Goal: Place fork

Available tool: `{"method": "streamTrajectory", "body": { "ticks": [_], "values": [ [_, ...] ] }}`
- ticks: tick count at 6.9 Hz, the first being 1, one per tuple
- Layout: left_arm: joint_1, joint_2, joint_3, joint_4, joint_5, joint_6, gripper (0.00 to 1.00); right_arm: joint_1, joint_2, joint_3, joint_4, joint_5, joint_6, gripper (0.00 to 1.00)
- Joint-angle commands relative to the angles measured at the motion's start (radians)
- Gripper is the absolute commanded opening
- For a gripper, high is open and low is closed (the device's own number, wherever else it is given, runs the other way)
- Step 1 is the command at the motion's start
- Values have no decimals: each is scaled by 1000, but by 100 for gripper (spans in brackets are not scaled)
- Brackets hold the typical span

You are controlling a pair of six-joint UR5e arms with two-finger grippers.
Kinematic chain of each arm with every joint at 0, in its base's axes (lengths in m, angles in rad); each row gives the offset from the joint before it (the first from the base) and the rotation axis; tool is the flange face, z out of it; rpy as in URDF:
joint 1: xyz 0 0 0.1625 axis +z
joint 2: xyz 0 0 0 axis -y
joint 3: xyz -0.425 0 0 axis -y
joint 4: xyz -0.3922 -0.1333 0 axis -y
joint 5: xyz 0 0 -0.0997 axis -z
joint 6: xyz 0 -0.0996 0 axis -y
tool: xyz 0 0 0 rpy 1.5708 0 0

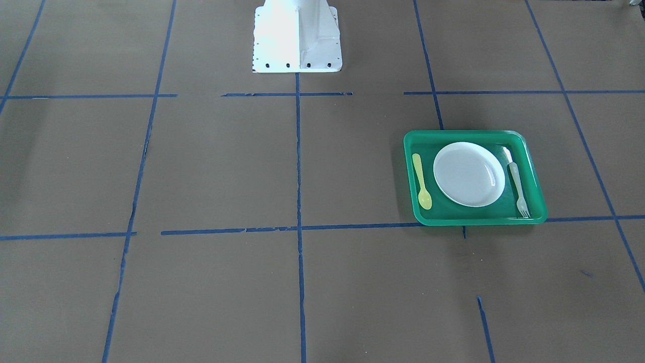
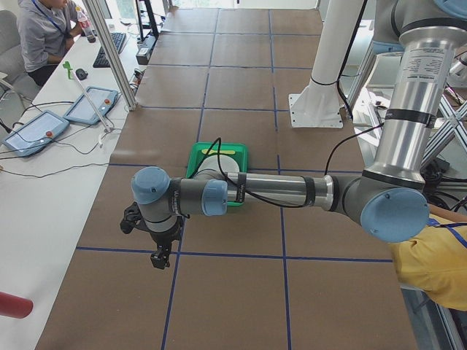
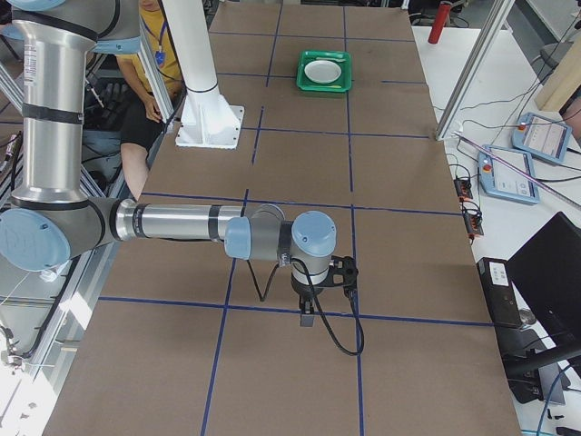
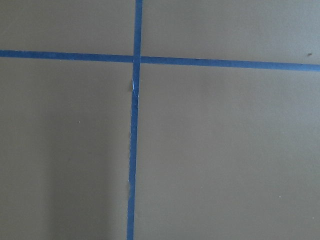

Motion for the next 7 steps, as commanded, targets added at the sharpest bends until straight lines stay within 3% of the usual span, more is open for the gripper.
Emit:
{"method": "streamTrajectory", "body": {
  "ticks": [1,2,7],
  "values": [
    [-10,-8,-19,73,4,16,91,0,0,0,0,0,-1,100],
    [-8,-3,-29,70,4,16,100,0,0,0,0,0,0,100],
    [-12,102,-149,39,-7,10,100,0,0,0,0,0,-1,100]
  ]
}}
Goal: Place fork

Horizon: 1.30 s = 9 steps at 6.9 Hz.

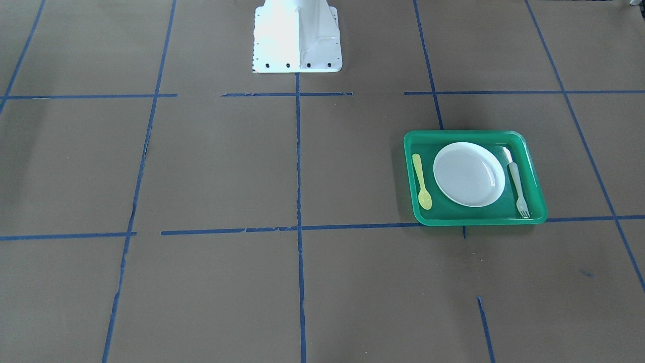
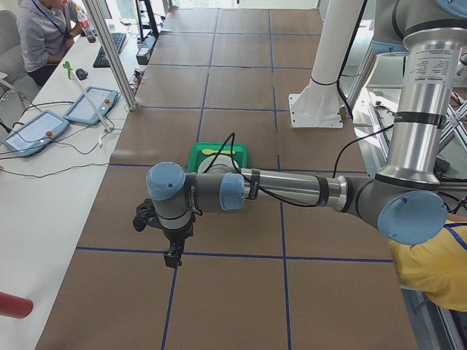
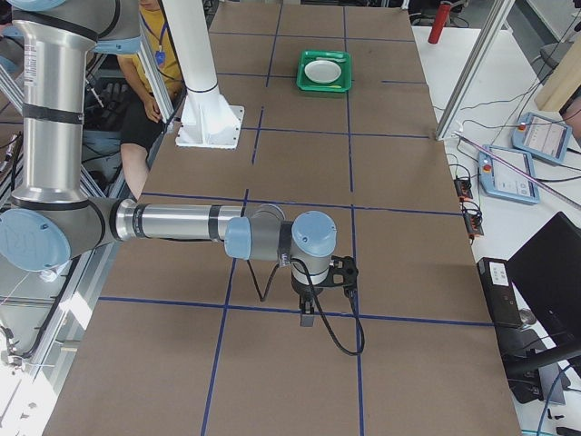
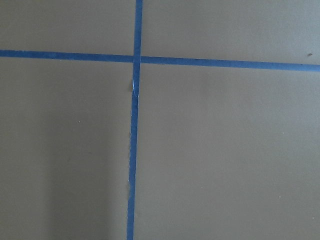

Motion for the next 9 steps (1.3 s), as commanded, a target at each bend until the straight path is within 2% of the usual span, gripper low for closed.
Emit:
{"method": "streamTrajectory", "body": {
  "ticks": [1,9],
  "values": [
    [1,9,-16,-6,-1,-7,100,0,0,0,0,0,0,100],
    [1,17,-23,11,-1,2,100,0,0,0,0,0,0,100]
  ]
}}
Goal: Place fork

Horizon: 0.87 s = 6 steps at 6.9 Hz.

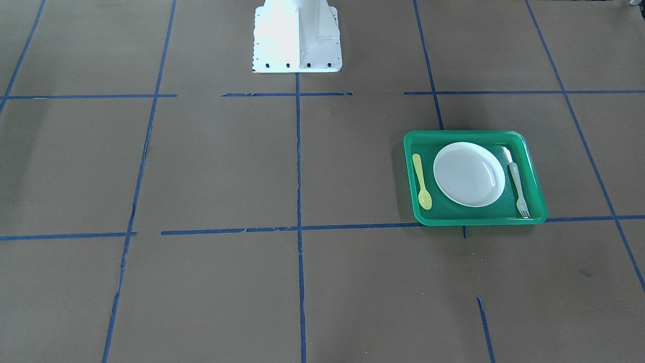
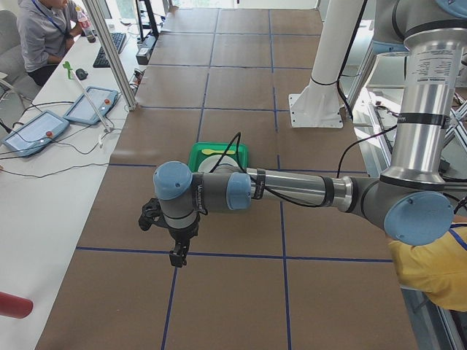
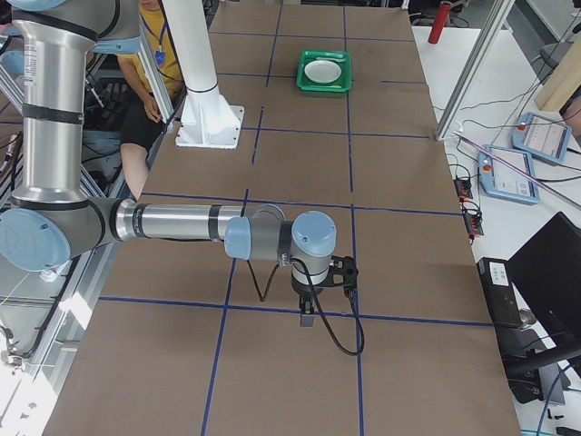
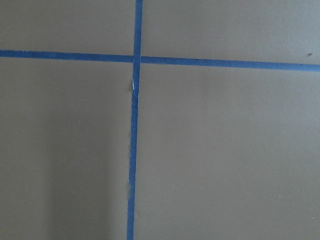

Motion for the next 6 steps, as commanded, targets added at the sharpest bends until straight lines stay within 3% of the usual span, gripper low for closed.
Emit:
{"method": "streamTrajectory", "body": {
  "ticks": [1,6],
  "values": [
    [-2,1,-3,13,-1,1,100,0,0,0,0,0,0,100],
    [0,-4,-1,40,-1,2,100,0,0,0,0,0,1,100]
  ]
}}
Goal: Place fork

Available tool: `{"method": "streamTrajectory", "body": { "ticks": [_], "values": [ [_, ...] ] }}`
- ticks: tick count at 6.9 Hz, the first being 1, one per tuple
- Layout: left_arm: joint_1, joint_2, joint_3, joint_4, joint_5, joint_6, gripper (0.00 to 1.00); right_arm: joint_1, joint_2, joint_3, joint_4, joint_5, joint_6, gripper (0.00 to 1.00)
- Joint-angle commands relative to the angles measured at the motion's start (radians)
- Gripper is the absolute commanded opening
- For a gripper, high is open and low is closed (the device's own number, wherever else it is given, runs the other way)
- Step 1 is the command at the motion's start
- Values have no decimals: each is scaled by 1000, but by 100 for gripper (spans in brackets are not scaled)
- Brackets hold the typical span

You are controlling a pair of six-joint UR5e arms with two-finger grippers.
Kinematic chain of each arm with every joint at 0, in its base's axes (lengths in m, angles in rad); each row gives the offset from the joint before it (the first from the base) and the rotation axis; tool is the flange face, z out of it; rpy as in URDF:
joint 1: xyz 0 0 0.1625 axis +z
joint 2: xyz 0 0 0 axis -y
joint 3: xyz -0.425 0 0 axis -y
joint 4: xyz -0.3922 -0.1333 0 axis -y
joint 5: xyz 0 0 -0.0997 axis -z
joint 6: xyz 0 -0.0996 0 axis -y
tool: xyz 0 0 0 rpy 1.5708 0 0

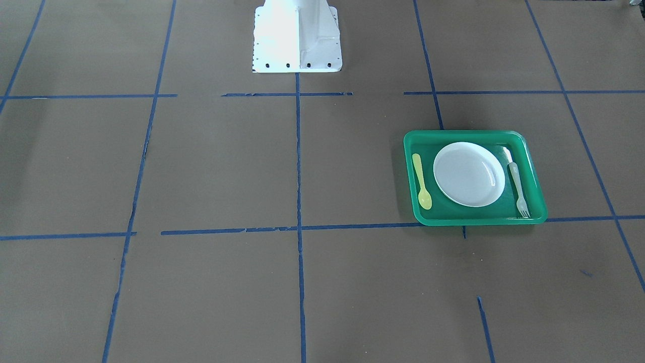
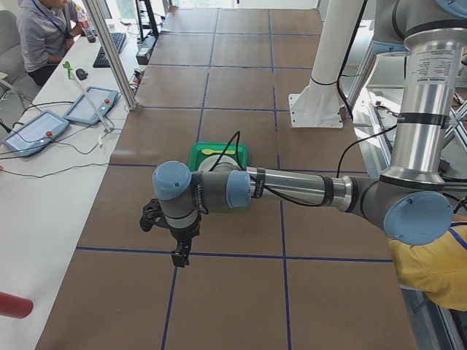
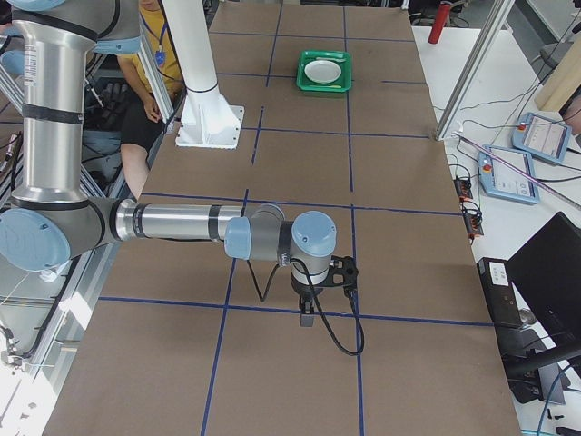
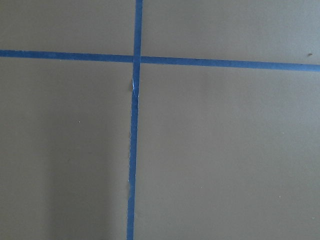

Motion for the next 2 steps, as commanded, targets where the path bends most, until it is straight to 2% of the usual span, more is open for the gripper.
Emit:
{"method": "streamTrajectory", "body": {
  "ticks": [1,2],
  "values": [
    [0,-2,-1,-2,0,0,100,0,0,0,0,0,0,100],
    [2,-13,-3,1,2,0,100,0,0,0,0,0,1,100]
  ]
}}
